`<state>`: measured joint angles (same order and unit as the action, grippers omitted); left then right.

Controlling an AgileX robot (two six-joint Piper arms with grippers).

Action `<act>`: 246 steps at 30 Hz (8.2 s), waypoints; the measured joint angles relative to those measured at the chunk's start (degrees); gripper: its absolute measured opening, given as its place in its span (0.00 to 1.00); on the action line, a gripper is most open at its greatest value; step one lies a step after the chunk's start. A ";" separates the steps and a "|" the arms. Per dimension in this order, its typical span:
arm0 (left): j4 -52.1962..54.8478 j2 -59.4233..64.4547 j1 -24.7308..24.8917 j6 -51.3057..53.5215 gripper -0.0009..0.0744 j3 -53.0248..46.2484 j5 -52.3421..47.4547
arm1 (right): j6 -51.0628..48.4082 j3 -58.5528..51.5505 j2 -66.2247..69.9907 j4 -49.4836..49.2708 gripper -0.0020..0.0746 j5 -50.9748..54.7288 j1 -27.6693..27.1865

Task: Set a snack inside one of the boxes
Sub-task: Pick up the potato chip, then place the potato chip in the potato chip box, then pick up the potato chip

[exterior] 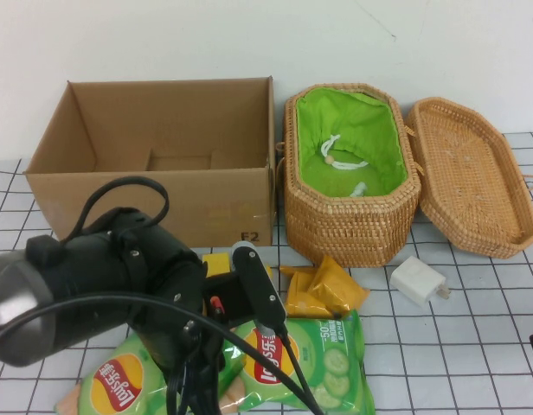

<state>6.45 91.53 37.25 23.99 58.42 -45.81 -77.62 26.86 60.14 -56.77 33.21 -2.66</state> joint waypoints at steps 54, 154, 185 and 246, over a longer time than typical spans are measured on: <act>8.58 -2.84 0.98 -17.61 0.85 -2.17 10.01 | -6.15 0.00 0.00 -4.52 0.02 2.70 0.00; 16.26 1.40 1.34 -5.80 0.01 18.18 -15.25 | -6.39 0.07 0.00 -6.38 0.02 2.83 0.00; 19.67 0.07 -18.74 -12.24 0.01 46.61 4.48 | -6.39 0.07 0.00 -6.63 0.02 2.87 0.00; -43.10 -20.78 -20.47 -7.59 0.01 -13.35 2.64 | -8.51 0.07 0.00 -7.23 0.02 4.91 0.00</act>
<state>-36.65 70.76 16.78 16.41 45.07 -43.17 -86.14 26.94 60.14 -64.00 38.11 -2.66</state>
